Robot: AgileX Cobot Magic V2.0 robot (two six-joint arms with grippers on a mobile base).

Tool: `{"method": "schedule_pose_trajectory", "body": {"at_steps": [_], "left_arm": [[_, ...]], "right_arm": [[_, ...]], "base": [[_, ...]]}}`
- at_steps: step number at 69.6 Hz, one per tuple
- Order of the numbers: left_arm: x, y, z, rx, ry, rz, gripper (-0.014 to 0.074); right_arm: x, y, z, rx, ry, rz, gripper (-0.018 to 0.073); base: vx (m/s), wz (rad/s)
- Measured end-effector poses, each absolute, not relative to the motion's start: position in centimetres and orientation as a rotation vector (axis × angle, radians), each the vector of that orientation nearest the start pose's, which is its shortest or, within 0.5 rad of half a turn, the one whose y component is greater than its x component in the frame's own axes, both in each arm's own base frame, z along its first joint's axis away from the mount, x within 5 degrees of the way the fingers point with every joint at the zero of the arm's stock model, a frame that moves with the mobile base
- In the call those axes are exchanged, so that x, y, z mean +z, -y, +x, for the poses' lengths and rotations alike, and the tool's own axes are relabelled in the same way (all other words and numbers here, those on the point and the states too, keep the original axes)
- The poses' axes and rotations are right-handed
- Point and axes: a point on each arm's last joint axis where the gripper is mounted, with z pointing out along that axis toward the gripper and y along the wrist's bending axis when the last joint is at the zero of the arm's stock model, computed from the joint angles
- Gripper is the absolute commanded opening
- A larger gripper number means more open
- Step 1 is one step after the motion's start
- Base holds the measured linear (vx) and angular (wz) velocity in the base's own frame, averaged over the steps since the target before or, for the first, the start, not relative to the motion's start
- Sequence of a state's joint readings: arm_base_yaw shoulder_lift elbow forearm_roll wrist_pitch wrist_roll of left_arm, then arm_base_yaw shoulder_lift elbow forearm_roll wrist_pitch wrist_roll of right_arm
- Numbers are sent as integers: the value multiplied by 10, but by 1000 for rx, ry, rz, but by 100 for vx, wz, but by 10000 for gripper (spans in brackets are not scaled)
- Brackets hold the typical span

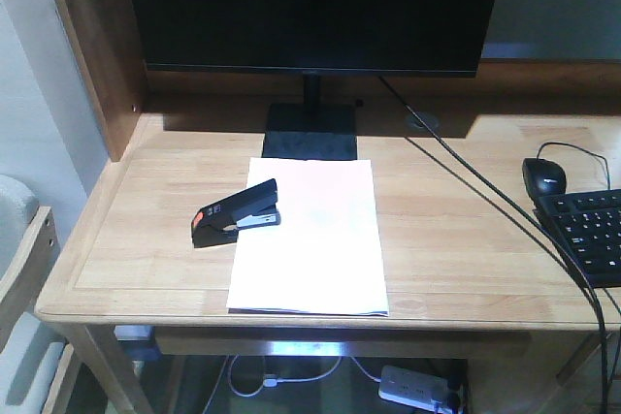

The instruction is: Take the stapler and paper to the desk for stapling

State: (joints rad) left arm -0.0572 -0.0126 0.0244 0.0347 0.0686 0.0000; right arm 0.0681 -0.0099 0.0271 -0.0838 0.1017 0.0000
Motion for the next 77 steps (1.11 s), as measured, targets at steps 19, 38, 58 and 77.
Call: {"method": "schedule_pose_trajectory", "body": {"at_steps": [19,38,58,77], "left_arm": [[199,3,56,-16,-1562,70,-6],[199,3,56,-16,-1562,70,-6],[199,3,56,-16,-1562,70,-6],[199,3,56,-16,-1562,70,-6]], "right_arm": [[196,-3,57,-26,-1585,-122,-10],[197,-3,57,-26,-1583,-122,-10],[197,-3,57,-26,-1583,-122,-10],[197,-3,57,-26,-1583,-122,-10]], "base": [[0,0],[0,0],[0,0],[0,0]]}}
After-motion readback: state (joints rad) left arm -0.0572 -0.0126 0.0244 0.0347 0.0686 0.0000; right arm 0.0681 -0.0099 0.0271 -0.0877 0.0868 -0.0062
